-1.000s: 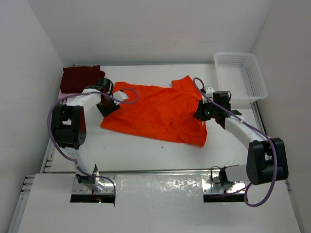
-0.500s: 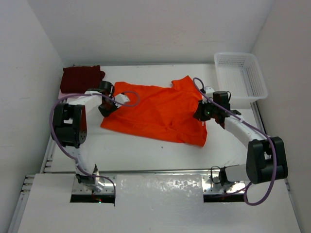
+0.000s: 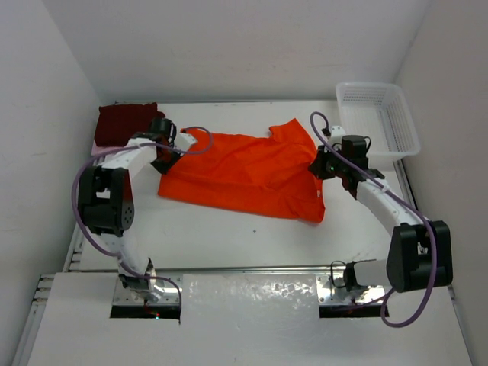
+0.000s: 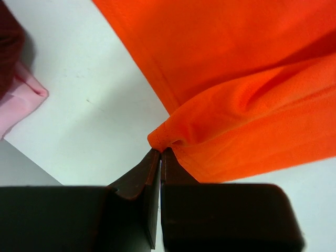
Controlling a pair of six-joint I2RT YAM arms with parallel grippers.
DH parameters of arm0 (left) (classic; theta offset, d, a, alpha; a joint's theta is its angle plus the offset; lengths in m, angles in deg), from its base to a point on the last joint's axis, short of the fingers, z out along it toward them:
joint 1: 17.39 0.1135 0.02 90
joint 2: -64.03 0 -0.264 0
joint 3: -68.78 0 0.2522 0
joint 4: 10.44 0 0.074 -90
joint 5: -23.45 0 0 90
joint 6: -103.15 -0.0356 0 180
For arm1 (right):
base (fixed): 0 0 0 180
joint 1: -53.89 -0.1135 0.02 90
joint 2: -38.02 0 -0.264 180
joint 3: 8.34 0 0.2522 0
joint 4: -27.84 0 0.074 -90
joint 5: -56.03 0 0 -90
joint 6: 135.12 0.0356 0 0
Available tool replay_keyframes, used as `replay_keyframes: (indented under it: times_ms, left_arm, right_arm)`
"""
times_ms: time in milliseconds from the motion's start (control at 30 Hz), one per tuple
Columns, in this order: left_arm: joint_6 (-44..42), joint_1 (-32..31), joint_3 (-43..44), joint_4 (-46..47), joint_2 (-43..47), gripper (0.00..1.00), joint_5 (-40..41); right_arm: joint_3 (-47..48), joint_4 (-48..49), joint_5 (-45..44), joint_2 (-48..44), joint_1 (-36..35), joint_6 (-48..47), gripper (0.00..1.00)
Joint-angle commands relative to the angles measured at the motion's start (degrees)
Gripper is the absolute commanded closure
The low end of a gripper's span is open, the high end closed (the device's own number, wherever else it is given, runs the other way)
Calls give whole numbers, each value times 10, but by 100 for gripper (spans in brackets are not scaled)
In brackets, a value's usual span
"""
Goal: Fold and stack the t-shirts
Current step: Fold the flattened tshirt in 1/3 of the way
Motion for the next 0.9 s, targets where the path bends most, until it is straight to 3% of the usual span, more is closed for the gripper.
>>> replay_keyframes:
  times_ms: [0, 233, 300, 400, 467, 567, 600, 700, 867]
  left_arm:
    - [46, 8, 37, 16, -25, 100, 17]
    - [74, 8, 78, 16, -83, 100, 25]
    - [84, 8, 79, 23, -87, 91, 31]
    - [109, 11, 91, 32, -99, 69, 58]
    - [126, 20, 112, 34, -109, 57, 73]
    - [157, 57, 148, -1, -107, 50, 53]
    - [164, 82, 149, -14, -99, 49, 11]
    - [165, 101, 93, -47, -48, 43, -70]
    - [159, 100, -1, -57, -13, 38, -145]
  right_arm:
    - [30, 29, 0, 27, 1, -7, 100]
    - [60, 29, -4, 86, 1, -31, 100]
    - [74, 23, -8, 97, 1, -35, 100]
    - [125, -26, -52, 136, 1, -40, 83]
    - [173, -105, -127, 174, 0, -36, 64]
    - [272, -215, -152, 188, 1, -27, 47]
    - [287, -231, -151, 178, 2, -12, 42]
    - [268, -298, -154, 114, 2, 29, 18]
    - [124, -322, -92, 14, 2, 75, 13]
